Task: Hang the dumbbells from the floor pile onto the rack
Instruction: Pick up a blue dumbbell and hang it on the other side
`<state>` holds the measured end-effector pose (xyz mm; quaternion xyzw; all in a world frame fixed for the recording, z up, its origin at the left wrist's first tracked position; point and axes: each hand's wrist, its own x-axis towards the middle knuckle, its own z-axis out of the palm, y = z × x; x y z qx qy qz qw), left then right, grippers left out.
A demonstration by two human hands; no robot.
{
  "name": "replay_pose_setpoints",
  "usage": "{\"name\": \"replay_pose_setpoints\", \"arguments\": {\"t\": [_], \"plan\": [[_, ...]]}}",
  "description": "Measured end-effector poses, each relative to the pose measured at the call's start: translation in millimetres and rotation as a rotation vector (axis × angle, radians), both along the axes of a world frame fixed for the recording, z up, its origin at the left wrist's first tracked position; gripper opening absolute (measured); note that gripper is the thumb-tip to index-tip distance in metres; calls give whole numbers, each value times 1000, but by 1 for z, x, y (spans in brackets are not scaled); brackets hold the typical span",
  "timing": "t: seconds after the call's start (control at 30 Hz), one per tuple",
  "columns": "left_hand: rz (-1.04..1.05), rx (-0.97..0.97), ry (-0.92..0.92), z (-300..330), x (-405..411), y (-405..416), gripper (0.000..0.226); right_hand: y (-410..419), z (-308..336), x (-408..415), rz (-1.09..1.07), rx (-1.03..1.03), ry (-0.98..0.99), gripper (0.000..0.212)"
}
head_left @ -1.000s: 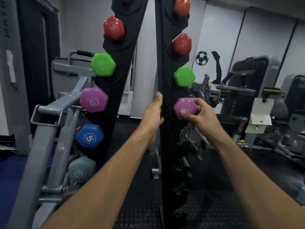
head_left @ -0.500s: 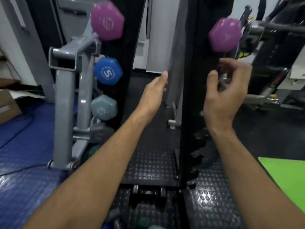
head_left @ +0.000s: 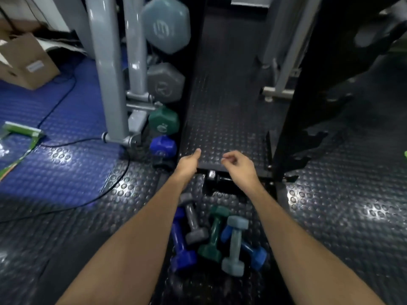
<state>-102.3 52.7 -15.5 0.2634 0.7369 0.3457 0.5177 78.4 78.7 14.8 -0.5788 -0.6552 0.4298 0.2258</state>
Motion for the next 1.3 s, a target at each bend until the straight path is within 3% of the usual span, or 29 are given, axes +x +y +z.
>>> {"name": "replay_pose_setpoints", "arguments": {"t": [0.23,0.47,0.53,0.6,0.63,0.7,0.77,0.87,1.0,1.1,1.23,1.3], "plan": [[68,-147,34,-61,-23,-38,52,-12,-64,-11,253,-247,-267,23],[-7,-130,34,-99,-3,-49,44,-14,-116,40,114,-453,-632,30],[-51,-119,17,-102,5,-50,39,-18,-124,56,67,-597,-576,35],[-89,-108,5,-107,12,-50,34,-24,-121,62,48,-842,-396,57],[-102,-101,2,-108,14,-50,33,-23,-126,62,120,-898,-405,80],[-119,-98,-10,-110,19,-49,36,-29,-136,64,280,-836,-521,102],[-127,-102,-21,-112,20,-49,36,-31,-151,66,304,-713,-593,98],[-124,-98,-38,-112,18,-49,34,-36,-144,64,344,-610,-630,76],[-81,-81,-68,-113,16,-44,56,-33,-129,61,447,-614,-633,66],[-97,-94,-75,-115,22,-41,55,-15,-108,68,468,-643,-575,62],[-164,-136,-65,-122,32,-43,36,22,-68,98,273,-813,-410,53],[-180,-145,-46,-124,34,-43,30,38,-51,108,177,-792,-360,51]]}}
